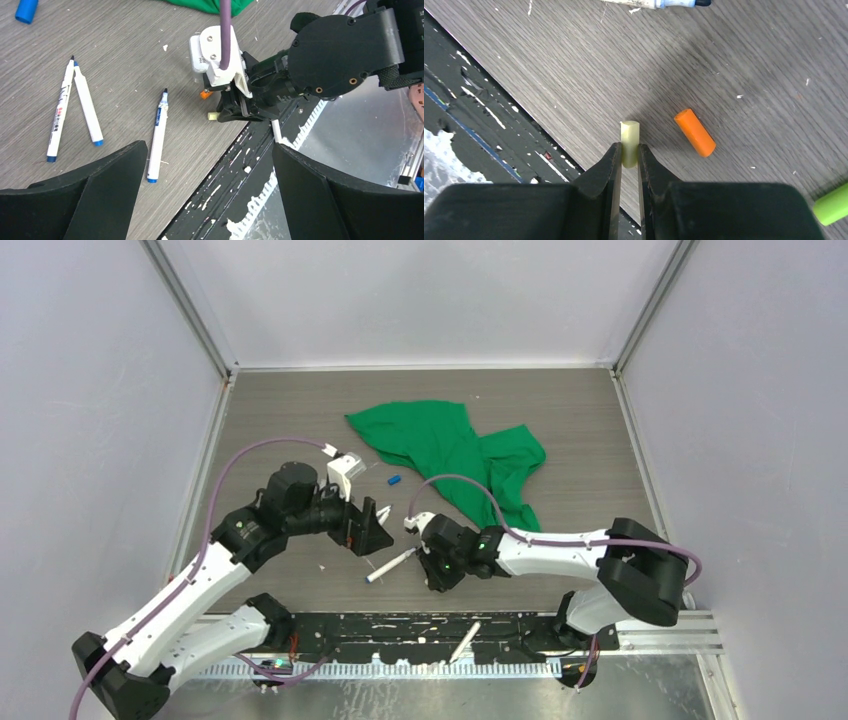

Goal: Insert the pens into the pen caps
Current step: Place the pen cap at the center of the board.

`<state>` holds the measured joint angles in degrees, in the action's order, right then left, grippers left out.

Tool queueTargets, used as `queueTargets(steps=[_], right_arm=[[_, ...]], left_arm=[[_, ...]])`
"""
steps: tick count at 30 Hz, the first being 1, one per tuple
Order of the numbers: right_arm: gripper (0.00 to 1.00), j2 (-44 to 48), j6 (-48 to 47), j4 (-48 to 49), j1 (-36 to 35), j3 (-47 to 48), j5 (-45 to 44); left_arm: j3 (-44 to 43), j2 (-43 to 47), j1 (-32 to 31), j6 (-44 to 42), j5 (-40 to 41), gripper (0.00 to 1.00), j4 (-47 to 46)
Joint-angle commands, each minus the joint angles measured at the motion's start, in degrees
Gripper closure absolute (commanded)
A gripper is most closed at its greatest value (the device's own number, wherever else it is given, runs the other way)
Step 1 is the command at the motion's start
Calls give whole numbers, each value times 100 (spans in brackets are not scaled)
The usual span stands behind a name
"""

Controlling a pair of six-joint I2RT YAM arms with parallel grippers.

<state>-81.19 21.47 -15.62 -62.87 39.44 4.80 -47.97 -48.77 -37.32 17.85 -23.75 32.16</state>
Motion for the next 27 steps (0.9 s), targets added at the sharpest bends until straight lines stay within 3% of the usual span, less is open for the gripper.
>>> queueTargets(steps=[1, 6, 9, 16, 19, 23, 27], right_arm=[[99, -161, -327, 301, -41, 167, -80], [87, -331, -328, 442, -37, 131, -236], [72, -262, -322, 445, -37, 104, -284], [48, 425, -244, 300, 10, -35, -285], [45, 874, -101, 24, 122, -61, -232], [44, 1612, 924, -1001, 125, 63, -500], [44, 2296, 3165, -2070, -428, -27, -1038]], left_arm=[[57, 333, 32, -262, 100, 1, -23], [109, 588, 34, -280, 343, 1, 17], [121, 615, 32, -268, 286, 1, 10], [126, 583, 33, -311, 304, 2, 13], [117, 586, 33, -351, 319, 2, 35], [92, 601, 33, -399, 552, 2, 171], [72, 577, 32, -423, 799, 2, 286]])
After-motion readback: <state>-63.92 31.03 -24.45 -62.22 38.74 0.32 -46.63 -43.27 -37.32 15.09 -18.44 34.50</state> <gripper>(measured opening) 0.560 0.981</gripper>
